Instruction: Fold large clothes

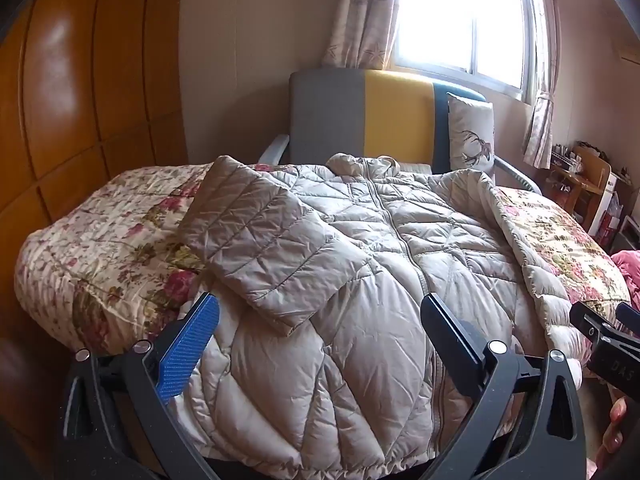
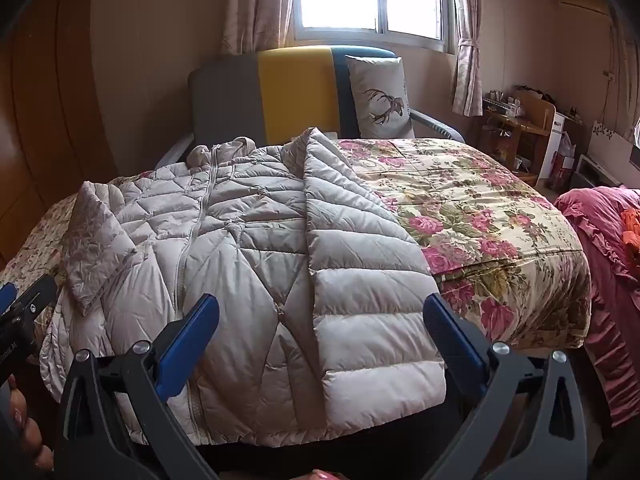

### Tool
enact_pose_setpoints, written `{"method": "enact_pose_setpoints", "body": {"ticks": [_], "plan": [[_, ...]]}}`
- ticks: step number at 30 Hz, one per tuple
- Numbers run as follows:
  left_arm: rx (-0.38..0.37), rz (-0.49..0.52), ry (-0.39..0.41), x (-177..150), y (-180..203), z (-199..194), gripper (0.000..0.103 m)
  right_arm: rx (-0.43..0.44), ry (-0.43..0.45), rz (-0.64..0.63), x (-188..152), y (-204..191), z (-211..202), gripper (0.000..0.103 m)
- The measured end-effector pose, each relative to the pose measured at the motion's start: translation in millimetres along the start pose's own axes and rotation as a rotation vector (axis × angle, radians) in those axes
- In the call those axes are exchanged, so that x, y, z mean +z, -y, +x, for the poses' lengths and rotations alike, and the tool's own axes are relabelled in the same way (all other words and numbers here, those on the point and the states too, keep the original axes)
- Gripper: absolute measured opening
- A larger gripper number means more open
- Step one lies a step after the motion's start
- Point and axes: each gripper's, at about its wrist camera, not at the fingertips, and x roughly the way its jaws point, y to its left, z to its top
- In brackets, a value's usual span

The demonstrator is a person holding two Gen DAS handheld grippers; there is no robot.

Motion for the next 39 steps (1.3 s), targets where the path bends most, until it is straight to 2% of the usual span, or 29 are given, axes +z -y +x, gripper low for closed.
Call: {"method": "enact_pose_setpoints", "body": {"ticks": [9,39], "plan": [[0.000,0.007,0.008,-8.9,-3.6,1.8,0.100,-0.007,-0.006,-0.013,1.9,0.3,-0.6,0.101],[0.006,-0.005,0.002,-4.6,-2.0,4.1,0.100,0.016,-0.028,-0.010,0.0,-0.5,5.8,0.101]]}}
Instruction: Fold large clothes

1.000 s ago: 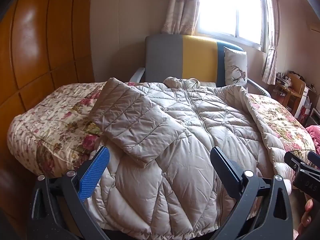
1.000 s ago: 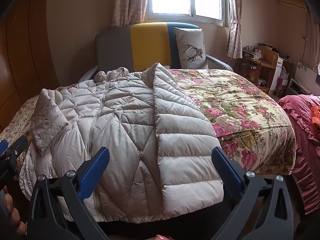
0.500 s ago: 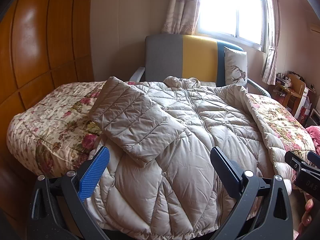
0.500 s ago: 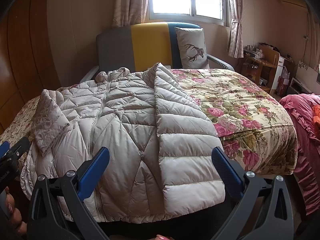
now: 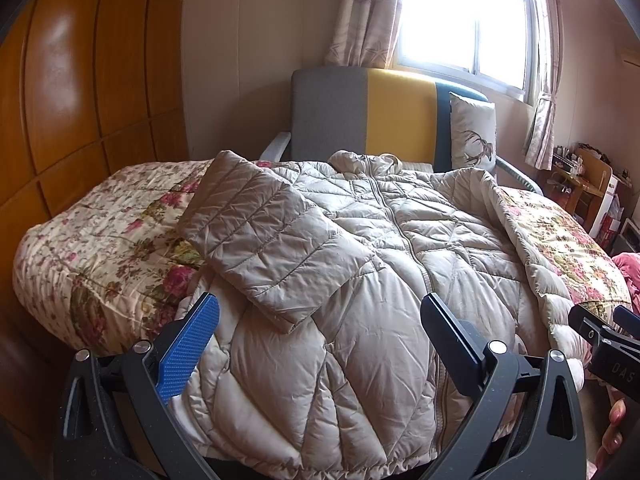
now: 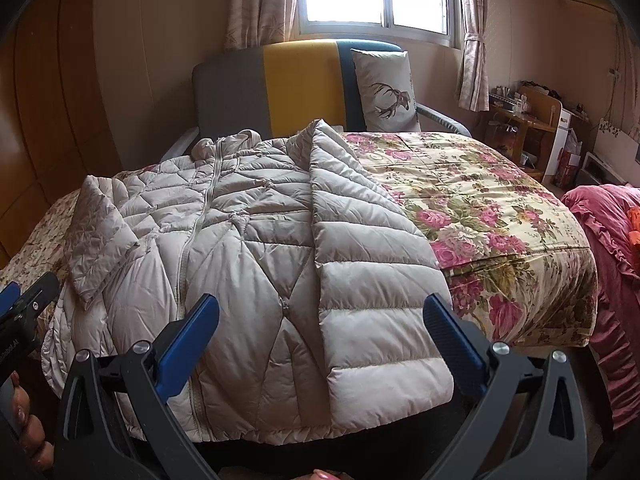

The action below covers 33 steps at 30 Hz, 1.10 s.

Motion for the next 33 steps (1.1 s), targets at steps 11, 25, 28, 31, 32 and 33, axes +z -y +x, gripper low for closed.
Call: {"method": "enact_pose_setpoints", "body": {"ticks": [11,25,28,31,32,33], "plan": [[0.000,0.001,-0.003,-0.9,0.0,1.7,0.100,0.006,-0.007,0.005,-0.6,0.9,1.3,0.101],[-0.001,-0.003,-0.004,-6.7,-0.3,3.5,0.100,0.013,-0.020,0.010,-1.6,1.2,4.1,0.101],[-0.001,-0.004,-0.004,-6.1,-0.7,3.7,0.100,0.014,-0.021,0.011,-1.7,1.5,4.3,0.101],[0.001,-0.003,-0.008,-6.5,-0.5,4.2,0.100,0.016,-0.021,0.011,-1.7,1.5,4.4,0.101],[0.000,-0.005,-0.008,-7.7,-0.4,4.0,0.100,0.015,-0.023,0.010,-1.9,1.4,4.7,0.101],[-0.001,-0.005,-0.008,-7.8,0.2,3.6,0.100,0.016,-0.024,0.010,-2.0,1.5,4.9,0.101]]}}
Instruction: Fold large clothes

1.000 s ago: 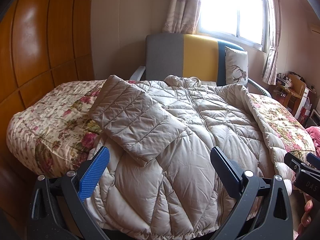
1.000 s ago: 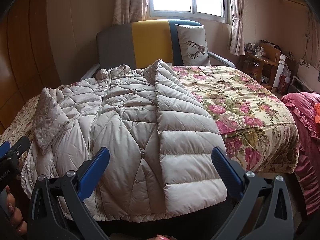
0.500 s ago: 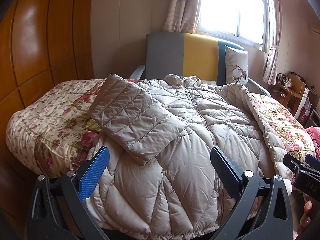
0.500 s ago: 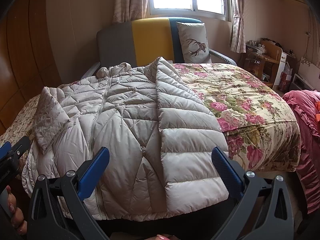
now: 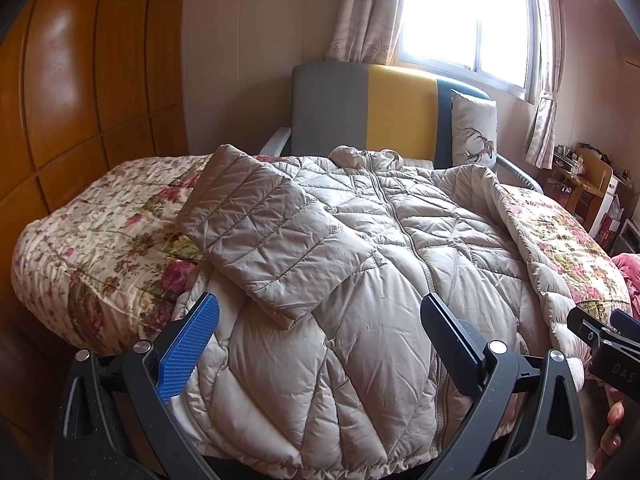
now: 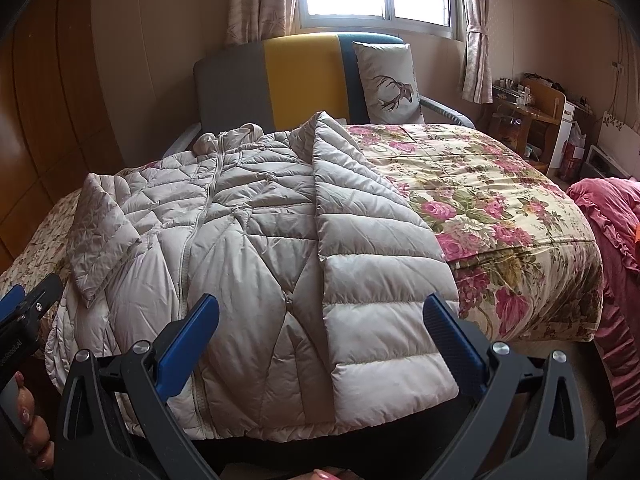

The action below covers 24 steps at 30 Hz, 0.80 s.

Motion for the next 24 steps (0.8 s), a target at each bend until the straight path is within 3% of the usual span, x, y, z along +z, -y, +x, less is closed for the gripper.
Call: {"method": "enact_pose_setpoints", "body": {"ticks": [24], "plan": [[0.011,-0.021,-0.033,3.2,-4.3,4.7,0.100,0.001,-0.029,0.002,-1.0,1.4,6.4,0.101]]}}
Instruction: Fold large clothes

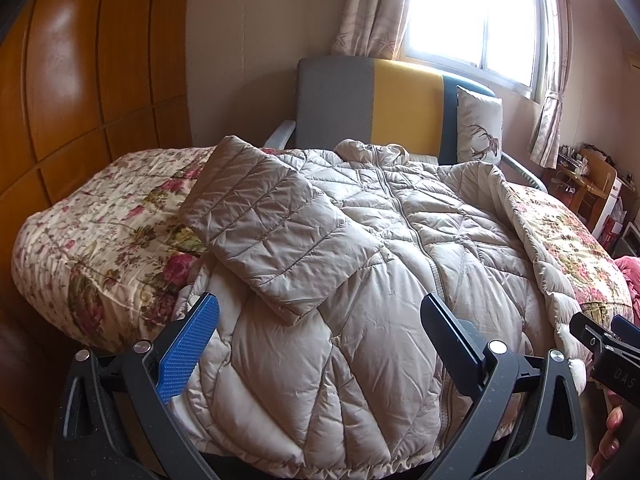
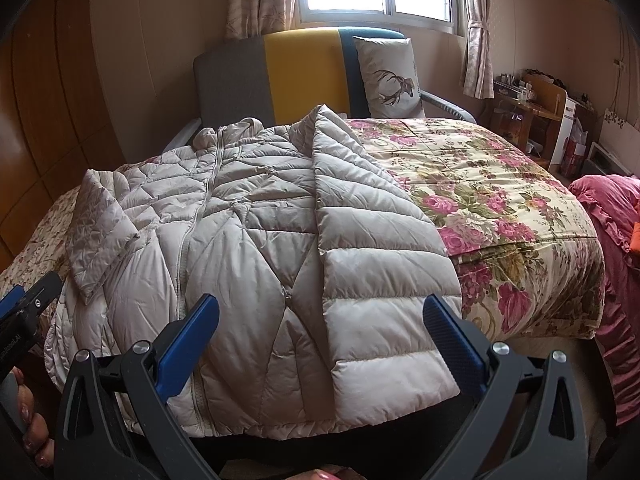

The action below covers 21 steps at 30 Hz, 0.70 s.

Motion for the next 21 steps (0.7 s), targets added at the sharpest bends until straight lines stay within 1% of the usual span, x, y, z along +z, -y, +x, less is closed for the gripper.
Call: {"method": "enact_pose_setpoints", "body": {"ticks": [5,9,16,21], "plan": [[0.018,-0.015,-0.031,1.6,-6.0,7.5,0.100,-0.016,-0.040,0.016,0.7,4.7,11.1,0.101],[0.018,-0.017,-0.035,1.5,-7.3,8.6,0.100,-0.019,-0.054,0.017,1.1,6.1,16.3,0.101],[0.023,-0.024,-0.048,2.6,-10.3,13.0,0.100,-0.041,-0.050,-0.024,9.6,2.3,24.5,0.101],[0.032,-0.025,-0.061,5.0,-13.2,19.4,0.100,-0.074,-0.062,-0.068,15.8,3.5,40.6,0.101]]}}
